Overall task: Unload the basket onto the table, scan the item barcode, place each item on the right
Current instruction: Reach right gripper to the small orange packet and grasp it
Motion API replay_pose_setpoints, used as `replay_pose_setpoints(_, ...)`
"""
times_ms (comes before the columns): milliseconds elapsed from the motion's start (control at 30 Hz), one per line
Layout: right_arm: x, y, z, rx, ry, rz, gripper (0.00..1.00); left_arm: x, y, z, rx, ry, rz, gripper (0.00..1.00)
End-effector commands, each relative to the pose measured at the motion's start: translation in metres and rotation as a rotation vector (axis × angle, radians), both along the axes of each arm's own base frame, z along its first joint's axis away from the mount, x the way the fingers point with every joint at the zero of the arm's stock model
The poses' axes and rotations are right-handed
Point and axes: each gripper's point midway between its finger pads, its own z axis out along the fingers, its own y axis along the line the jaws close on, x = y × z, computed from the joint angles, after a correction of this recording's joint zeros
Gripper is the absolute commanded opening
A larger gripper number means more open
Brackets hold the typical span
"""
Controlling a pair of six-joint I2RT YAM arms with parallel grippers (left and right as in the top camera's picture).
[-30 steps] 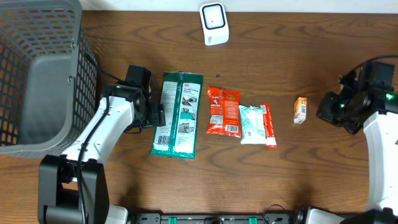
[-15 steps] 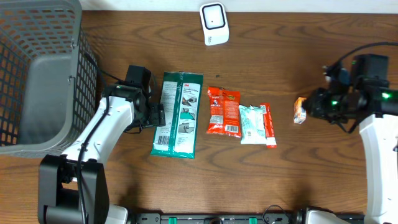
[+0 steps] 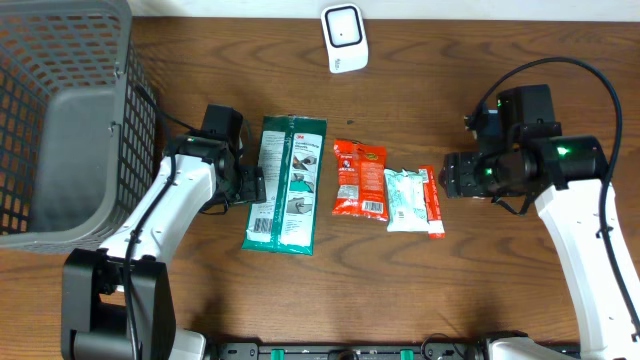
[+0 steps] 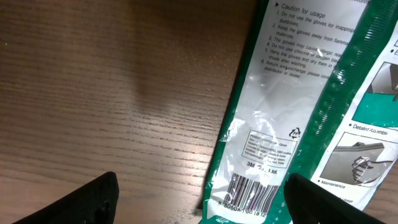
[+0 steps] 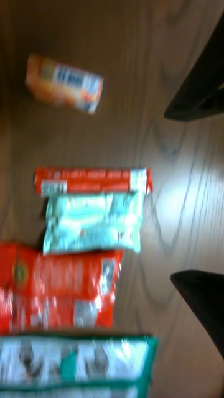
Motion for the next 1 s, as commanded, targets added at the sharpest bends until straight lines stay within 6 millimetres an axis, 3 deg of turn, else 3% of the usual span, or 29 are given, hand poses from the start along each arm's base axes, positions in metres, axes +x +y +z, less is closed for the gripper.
replay_pose_setpoints(0,0.004,-0.024,-0.006,-0.122,0.014,-0.058,0.76,0.001,0.001,0.001,0.007,-0.004,0.004,0.86)
replay_pose_setpoints(200,0.001,-0.042,-0.026,-0.137,0.113,-0.088,0.77,0.001,0.001,0.001,0.008,-0.004,0.004,0.86)
replay_pose_setpoints(400,0.010,-0.064,-0.046,-0.141,0.164,-0.152,0.78,0.001,0.001,0.001,0.007,-0.004,0.004,0.86)
replay_pose_setpoints(967,0.029,-0.081,-0.054,-0.167,0.127,-0.197,0.77,0.001,0.001,0.001,0.008,-0.004,0.004,0.86)
